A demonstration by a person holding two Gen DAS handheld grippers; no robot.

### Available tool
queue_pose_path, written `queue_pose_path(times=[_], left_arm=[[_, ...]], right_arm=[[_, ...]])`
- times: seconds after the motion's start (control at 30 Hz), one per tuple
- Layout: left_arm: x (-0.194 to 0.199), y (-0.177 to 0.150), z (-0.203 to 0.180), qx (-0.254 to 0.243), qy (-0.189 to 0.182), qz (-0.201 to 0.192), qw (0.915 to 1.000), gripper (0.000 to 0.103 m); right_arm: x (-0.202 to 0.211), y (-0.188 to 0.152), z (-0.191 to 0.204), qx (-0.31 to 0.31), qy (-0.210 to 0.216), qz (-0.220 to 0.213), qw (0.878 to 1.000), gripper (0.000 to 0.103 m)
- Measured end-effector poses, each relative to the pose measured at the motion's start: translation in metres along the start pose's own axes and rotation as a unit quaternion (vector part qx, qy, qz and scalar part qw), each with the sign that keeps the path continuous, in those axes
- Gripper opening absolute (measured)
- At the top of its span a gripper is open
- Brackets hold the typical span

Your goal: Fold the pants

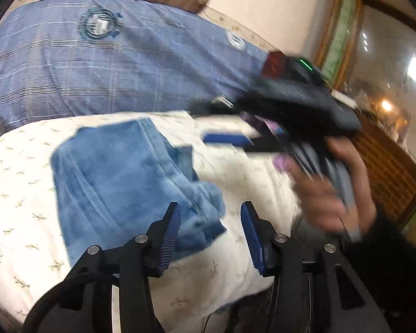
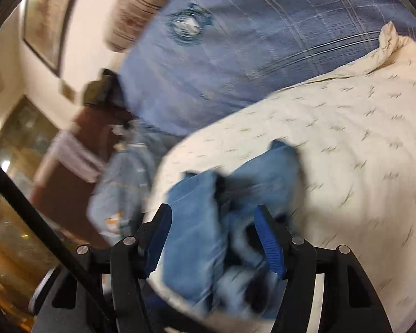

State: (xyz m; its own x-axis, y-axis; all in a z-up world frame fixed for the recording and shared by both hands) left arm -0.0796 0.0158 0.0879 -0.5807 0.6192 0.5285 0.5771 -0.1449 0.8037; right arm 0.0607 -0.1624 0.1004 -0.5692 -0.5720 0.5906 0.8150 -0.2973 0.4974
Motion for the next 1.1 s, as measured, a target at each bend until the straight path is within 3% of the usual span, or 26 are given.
queue_pose_path(times=[0.07,0.13,0.17,0.23,0.27,0.3,0.37,0.47,0.53,0.6,0.63,0.7,0.73,0.77,0.83,0.9,0.97,1.1], left_arm=[[0.003,0.005,0.012,0.020,0.008,-0.007,0.9997,0.049],[0.002,0.010,0.031,0.049,0.036,-0.009,0.9981,0.050],[-0.003,0.013,0.039,0.058,0.046,-0.006,0.9972,0.050],[-0.007,0.014,0.055,0.076,0.068,0.003,0.9948,0.050],[-0.012,0.014,0.063,0.085,0.080,0.010,0.9932,0.050],[-0.017,0.016,0.070,0.094,0.088,0.017,0.9915,0.050],[-0.025,0.014,0.080,0.115,0.088,0.037,0.9889,0.050],[-0.044,0.008,0.080,0.118,0.086,0.070,0.9868,0.050],[-0.053,0.004,0.078,0.117,0.091,0.088,0.9850,0.050],[-0.053,0.013,0.079,0.117,0.084,0.084,0.9861,0.051],[-0.049,0.020,0.080,0.120,0.072,0.077,0.9871,0.051],[-0.038,0.034,0.085,0.136,0.062,0.059,0.9870,0.063],[-0.034,0.038,0.093,0.143,0.064,0.054,0.9862,0.066],[-0.031,0.043,0.099,0.150,0.065,0.050,0.9852,0.068],[-0.028,0.055,0.114,0.164,0.066,0.044,0.9834,0.069],[-0.034,0.063,0.131,0.167,0.099,0.057,0.9794,0.071],[-0.046,0.067,0.150,0.172,0.109,0.075,0.9761,0.070],[-0.072,0.059,0.181,0.226,0.062,0.074,0.9694,0.070]], right_arm=[[-0.002,-0.018,0.002,0.002,0.015,0.015,1.000,0.062],[-0.021,-0.034,0.002,0.002,0.004,0.032,0.999,0.057],[-0.028,-0.037,-0.001,0.001,-0.002,0.041,0.999,0.044],[-0.049,-0.047,0.000,0.020,-0.024,0.071,0.997,0.029],[-0.053,-0.049,0.002,0.033,-0.045,0.074,0.996,0.016],[-0.056,-0.049,0.000,0.031,-0.058,0.077,0.995,0.010],[-0.051,-0.046,0.002,0.019,-0.037,0.076,0.996,0.007],[-0.040,-0.052,0.003,0.037,-0.082,0.070,0.993,0.006],[-0.061,-0.067,-0.022,0.015,-0.109,0.108,0.988,0.006],[-0.059,-0.066,-0.015,0.029,-0.100,0.099,0.990,0.009],[-0.051,-0.062,-0.005,0.048,-0.093,0.087,0.991,0.015],[-0.037,-0.054,0.008,0.058,-0.084,0.060,0.993,0.044],[-0.027,-0.048,0.013,0.057,-0.072,0.040,0.995,0.074],[-0.020,-0.045,0.016,0.059,-0.063,0.026,0.996,0.088],[-0.015,-0.031,0.020,0.067,-0.075,0.020,0.995,0.088],[-0.021,-0.013,0.027,0.092,-0.088,0.021,0.992,0.087],[-0.031,0.004,0.033,0.119,-0.099,0.030,0.988,0.077],[-0.077,0.032,0.024,0.124,-0.111,0.064,0.984,0.052]])
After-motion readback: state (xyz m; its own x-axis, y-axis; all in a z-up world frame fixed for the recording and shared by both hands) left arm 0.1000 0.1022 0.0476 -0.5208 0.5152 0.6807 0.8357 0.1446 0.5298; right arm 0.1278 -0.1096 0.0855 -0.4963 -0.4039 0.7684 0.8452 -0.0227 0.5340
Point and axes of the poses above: each gripper's, at about its wrist camera, not at the fingertips, and x roughly against the way its jaws point, z to its left, y to its top, the point moved 2 cm from there along -x, roughly the way its jaws point, and after that the axes turned 4 degrees about -x, right-handed, at the moved point
